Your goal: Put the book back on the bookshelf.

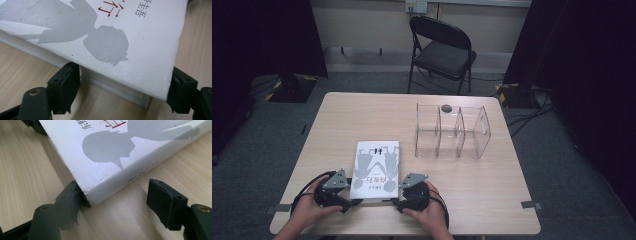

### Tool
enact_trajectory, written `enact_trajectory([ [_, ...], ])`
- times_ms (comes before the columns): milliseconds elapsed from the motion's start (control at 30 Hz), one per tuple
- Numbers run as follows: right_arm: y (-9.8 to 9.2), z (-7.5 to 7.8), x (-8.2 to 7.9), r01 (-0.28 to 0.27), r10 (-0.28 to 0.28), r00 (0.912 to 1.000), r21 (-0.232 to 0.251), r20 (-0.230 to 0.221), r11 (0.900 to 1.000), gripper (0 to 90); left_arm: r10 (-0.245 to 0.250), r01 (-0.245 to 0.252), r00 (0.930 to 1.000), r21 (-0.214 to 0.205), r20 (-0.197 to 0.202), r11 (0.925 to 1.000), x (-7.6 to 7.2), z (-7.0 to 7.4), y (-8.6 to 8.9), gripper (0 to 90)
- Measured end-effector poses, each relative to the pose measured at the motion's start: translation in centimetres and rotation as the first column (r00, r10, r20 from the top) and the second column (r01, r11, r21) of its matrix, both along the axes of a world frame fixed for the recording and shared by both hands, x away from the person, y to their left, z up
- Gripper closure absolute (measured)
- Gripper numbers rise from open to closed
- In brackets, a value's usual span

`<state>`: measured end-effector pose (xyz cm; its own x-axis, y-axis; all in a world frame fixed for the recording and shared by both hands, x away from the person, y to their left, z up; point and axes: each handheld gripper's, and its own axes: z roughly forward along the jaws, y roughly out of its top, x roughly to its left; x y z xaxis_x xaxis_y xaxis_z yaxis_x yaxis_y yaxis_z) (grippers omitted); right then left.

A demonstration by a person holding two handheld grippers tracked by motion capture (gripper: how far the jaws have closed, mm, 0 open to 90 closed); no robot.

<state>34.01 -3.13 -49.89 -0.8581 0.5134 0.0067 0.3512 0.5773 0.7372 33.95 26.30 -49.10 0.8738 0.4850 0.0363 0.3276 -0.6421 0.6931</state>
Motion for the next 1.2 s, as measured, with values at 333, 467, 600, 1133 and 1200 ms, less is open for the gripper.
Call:
enact_trajectory([
  [333, -0.6, 0.3, 0.2, 0.035, -0.035, 0.9993, -0.029, 0.011, 0.9990, 36.4, -0.024, 0.024, 0.9997, -0.001, 0.007, 0.9997, 1.8, 0.0, -1.6, 22.3],
  [467, -0.9, 0.4, 0.2, 0.053, -0.053, 0.9986, -0.033, 0.000, 0.9981, 35.5, -0.012, 0.011, 0.9998, 0.003, 0.015, 0.9999, 2.0, 0.0, -2.0, 22.3],
  [600, -0.7, 0.4, 0.3, 0.073, -0.073, 0.9973, -0.039, 0.004, 0.9965, 35.2, 0.012, -0.012, 0.9995, 0.007, 0.028, 0.9999, 1.8, 0.2, -2.2, 23.3],
  [1133, -0.7, 0.2, 0.3, 0.087, -0.087, 0.9962, -0.025, 0.000, 0.9959, 30.0, 0.072, -0.070, 0.9964, -0.053, 0.044, 0.9962, 1.9, 2.6, -2.7, 26.9],
  [1200, -0.7, 0.2, 0.3, 0.096, -0.096, 0.9954, -0.024, -0.001, 0.9951, 28.0, 0.072, -0.070, 0.9966, -0.057, 0.040, 0.9959, 2.0, 2.5, -2.7, 27.2],
])
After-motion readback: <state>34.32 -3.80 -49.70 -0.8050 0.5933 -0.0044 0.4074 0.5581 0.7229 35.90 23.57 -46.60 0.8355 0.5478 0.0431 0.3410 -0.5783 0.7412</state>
